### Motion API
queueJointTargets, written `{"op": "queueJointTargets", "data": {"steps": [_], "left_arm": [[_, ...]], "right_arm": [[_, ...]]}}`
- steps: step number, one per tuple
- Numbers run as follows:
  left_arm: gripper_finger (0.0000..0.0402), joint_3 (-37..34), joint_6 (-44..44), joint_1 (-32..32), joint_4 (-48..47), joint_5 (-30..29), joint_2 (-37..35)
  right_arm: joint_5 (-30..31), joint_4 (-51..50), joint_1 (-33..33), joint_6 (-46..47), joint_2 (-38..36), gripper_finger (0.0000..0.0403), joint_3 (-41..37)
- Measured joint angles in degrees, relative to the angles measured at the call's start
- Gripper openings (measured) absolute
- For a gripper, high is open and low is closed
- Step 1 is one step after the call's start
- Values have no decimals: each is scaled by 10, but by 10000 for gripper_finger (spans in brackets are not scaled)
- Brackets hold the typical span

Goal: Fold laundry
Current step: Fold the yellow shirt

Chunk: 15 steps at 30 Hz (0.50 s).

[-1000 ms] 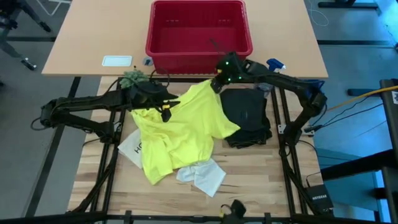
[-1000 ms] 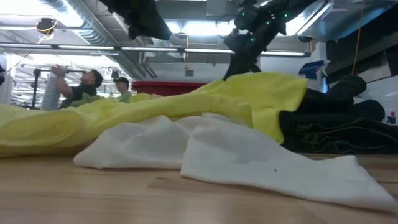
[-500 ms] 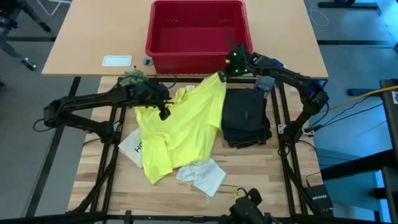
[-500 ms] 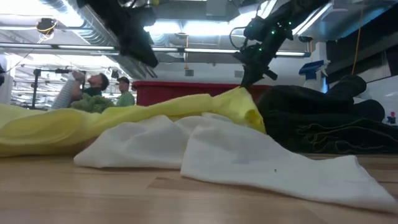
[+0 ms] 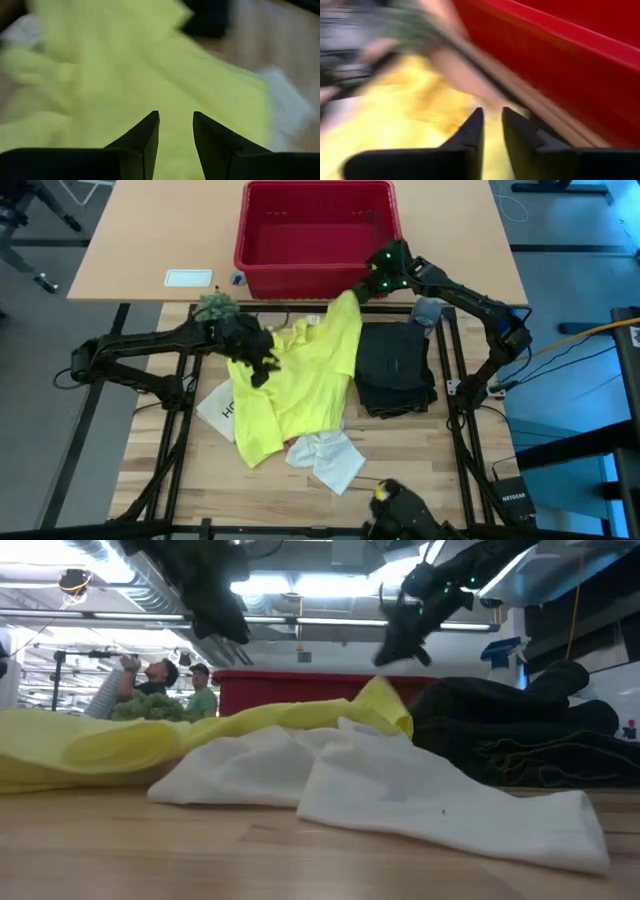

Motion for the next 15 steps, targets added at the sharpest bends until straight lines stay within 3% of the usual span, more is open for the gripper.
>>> {"op": "queueJointTargets", "data": {"steps": [3, 8, 12, 15], "left_arm": [[102, 0, 6, -51, -36, -34, -5], [72, 0, -25, -131, -81, -71, -16], [55, 0, -56, -215, -134, -79, -24], [46, 0, -92, -282, -120, -119, -27]], "right_arm": [[-90, 32, 19, -12, -14, 117, 0], [-102, 3, 76, -20, -34, 193, 0], [-83, -68, 155, -44, -40, 208, -8], [-78, -38, 220, -19, -39, 203, -51]]}}
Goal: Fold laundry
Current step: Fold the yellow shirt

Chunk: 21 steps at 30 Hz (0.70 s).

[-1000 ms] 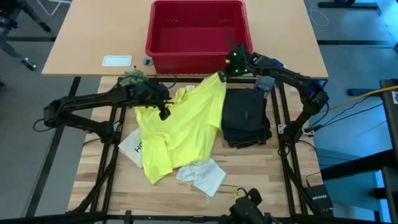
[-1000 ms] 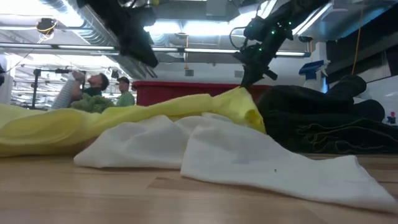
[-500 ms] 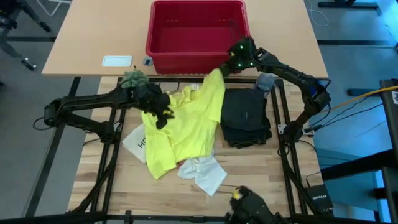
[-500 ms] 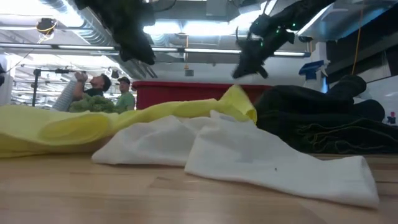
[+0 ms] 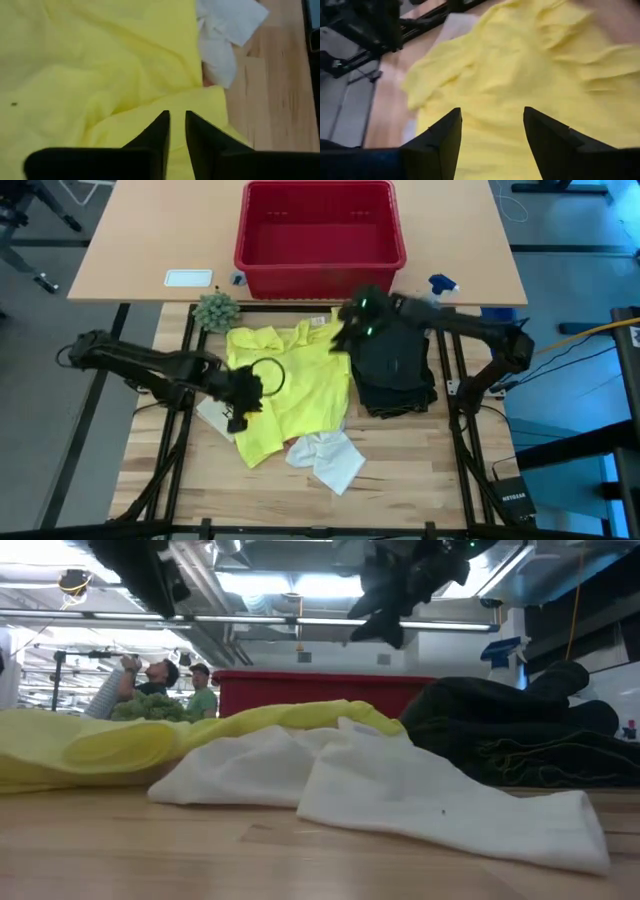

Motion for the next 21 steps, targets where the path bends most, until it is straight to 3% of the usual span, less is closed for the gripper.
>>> {"op": "queueJointTargets", "data": {"steps": [5, 9, 14, 21], "left_arm": [[37, 0, -53, -94, 33, -73, 15], [46, 0, -69, -148, 50, -81, 49], [79, 0, -110, -191, 74, -82, 117], [155, 0, -129, -205, 183, -69, 191]], "right_arm": [[39, 130, 88, 108, 1, 194, -99], [67, 214, 146, 187, 0, 194, -148], [127, 212, 211, 202, -10, 193, -147], [232, 172, 260, 212, -62, 193, -145]]}}
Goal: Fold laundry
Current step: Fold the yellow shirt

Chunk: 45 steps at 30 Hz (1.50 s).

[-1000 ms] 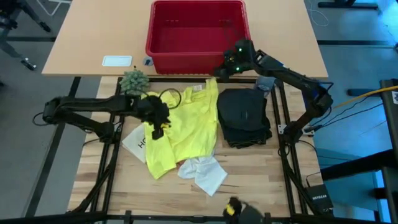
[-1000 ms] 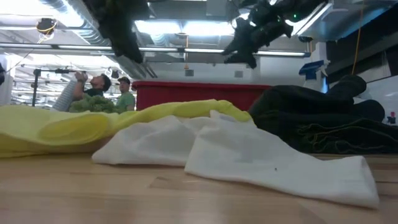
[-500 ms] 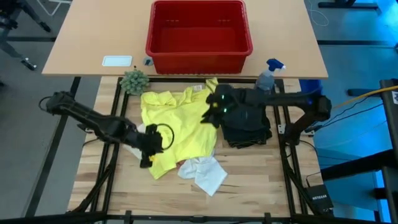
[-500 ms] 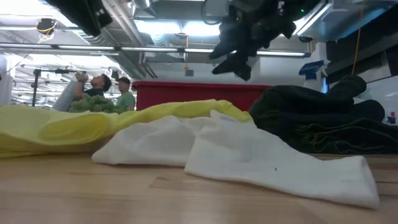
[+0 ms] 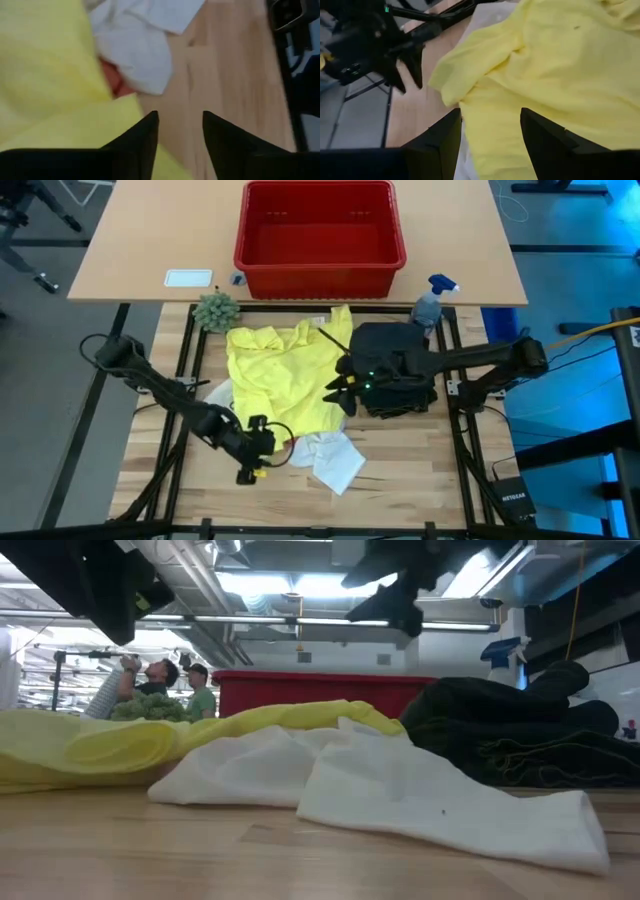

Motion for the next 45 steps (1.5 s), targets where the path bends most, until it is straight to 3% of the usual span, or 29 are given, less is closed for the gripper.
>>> {"op": "queueJointTargets", "data": {"steps": [3, 7, 11, 14, 22, 31, 36, 40, 45], "left_arm": [[190, 0, -9, 0, -1, -5, 21], [222, 0, -27, 0, -25, -59, 46], [229, 0, -48, 0, -31, -121, 78], [225, 0, -77, 2, -20, -128, 103], [172, 4, -181, -9, -38, -125, 127], [11, 32, -205, -11, -90, -105, 51], [1, 33, -220, -1, -91, -111, 20], [2, 24, -184, -5, -56, -107, 21], [33, 1, -155, -12, -10, -64, 44]], "right_arm": [[31, -40, 13, 2, -30, 193, 0], [81, -85, 38, 15, -64, 193, 0], [120, -112, 63, 32, -90, 193, 0], [144, -125, 81, 46, -99, 193, 0], [170, -143, 114, 67, -101, 193, 0], [185, -144, 125, 74, -101, 193, 0], [185, -135, 125, 70, -101, 193, 0], [190, -141, 125, 59, -101, 193, 0], [199, -144, 124, 55, -101, 193, 0]]}}
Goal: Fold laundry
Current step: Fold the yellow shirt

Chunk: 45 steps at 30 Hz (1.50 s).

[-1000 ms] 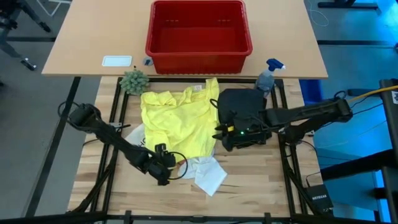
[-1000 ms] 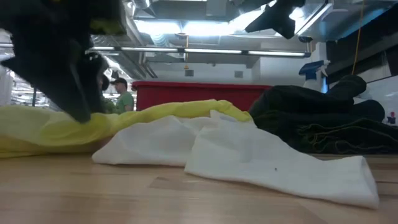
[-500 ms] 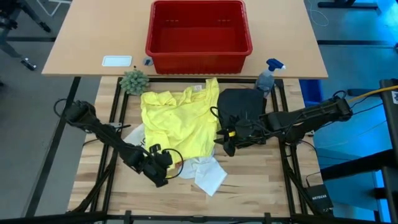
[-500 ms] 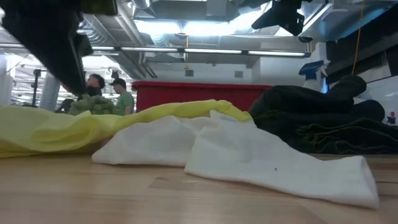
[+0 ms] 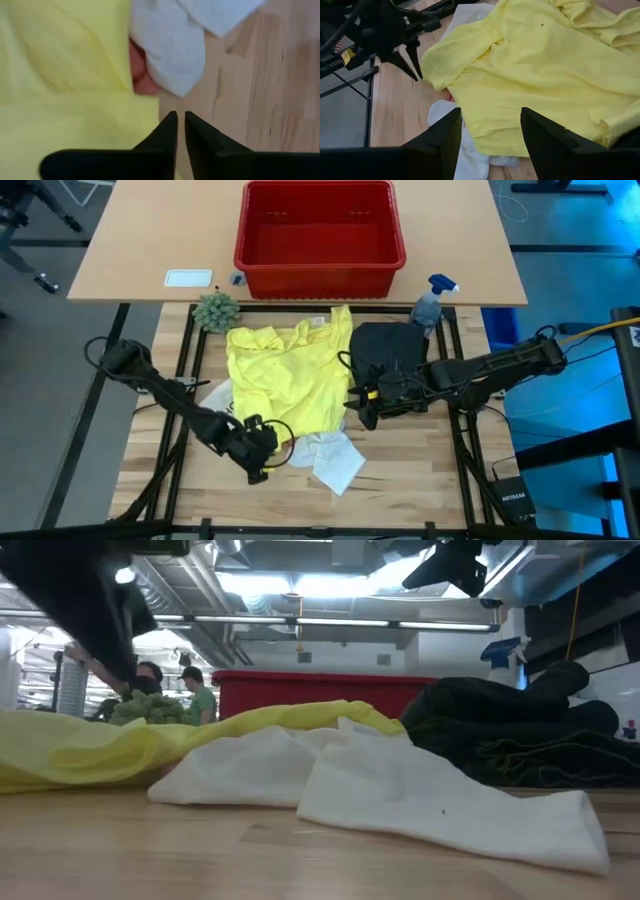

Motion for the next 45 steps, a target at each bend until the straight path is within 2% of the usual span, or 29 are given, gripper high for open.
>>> {"op": "queueJointTargets", "data": {"steps": [10, 13, 15, 19, 21, 24, 26, 29, 32, 36, 40, 45], "left_arm": [[153, 0, 6, 10, -9, -3, 47], [174, 0, -1, 11, -22, -18, 69], [178, -1, -41, 13, -43, -29, 80], [152, -1, -99, 18, -59, -32, 83], [113, -1, -115, 21, -61, -32, 78], [32, -1, -121, 23, -54, -18, 63], [11, -1, -124, 28, -39, 5, 51], [3, 8, -128, 30, -32, 19, 18], [1, 30, -119, 31, -38, 4, -39], [1, 56, -94, 46, -36, -74, -139], [0, 83, -23, 73, -27, -174, -238], [0, 104, 105, 110, 30, -226, -339]], "right_arm": [[1, -13, 0, -7, 0, 193, 0], [1, -18, 0, -7, 0, 193, 0], [1, -24, 0, -7, 0, 193, 0], [1, -26, 0, -7, 0, 193, 0], [1, -26, 0, -7, 0, 193, 0], [1, -26, 0, -7, 0, 193, 0], [1, -25, 0, -6, 0, 193, 0], [1, -19, 0, -6, 0, 193, 0], [-7, 6, 0, -7, 0, 193, 0], [-26, 66, 1, -22, 0, 193, 0], [-36, 123, 1, -39, 0, 193, 0], [-37, 128, 1, -43, 4, 193, 0]]}}
